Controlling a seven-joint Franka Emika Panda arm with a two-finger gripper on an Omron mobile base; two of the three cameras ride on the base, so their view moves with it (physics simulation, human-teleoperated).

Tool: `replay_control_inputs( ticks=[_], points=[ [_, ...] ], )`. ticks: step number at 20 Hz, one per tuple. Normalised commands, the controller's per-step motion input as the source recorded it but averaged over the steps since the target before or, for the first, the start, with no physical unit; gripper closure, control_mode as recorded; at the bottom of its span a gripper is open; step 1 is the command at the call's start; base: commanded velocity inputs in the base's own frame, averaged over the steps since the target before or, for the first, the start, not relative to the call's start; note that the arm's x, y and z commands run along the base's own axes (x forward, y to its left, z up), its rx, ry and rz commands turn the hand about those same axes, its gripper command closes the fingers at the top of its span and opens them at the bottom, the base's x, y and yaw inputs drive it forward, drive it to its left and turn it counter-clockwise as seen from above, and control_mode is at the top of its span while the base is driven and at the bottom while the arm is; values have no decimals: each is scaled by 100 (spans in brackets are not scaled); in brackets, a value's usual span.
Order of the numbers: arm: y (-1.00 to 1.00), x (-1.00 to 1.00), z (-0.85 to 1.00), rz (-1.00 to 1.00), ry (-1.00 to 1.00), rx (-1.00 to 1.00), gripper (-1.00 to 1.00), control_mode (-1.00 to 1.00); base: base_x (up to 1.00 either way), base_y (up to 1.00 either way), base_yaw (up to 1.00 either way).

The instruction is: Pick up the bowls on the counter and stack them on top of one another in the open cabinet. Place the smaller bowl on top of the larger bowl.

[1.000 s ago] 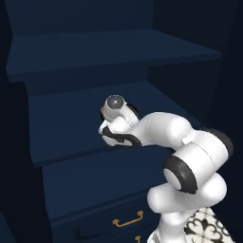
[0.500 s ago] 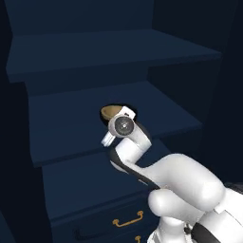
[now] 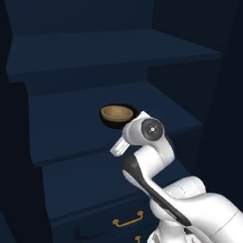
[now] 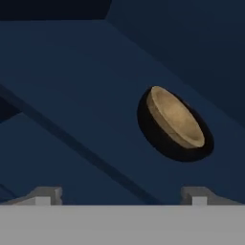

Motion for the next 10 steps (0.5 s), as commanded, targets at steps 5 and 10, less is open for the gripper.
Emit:
replay_control_inputs(
  ticks=[5, 10],
  points=[
    [0, -100, -18, 0, 20, 3, -100, -100, 0, 0, 0],
    [0, -100, -54, 0, 18, 0, -100, -100, 0, 0, 0]
  ],
)
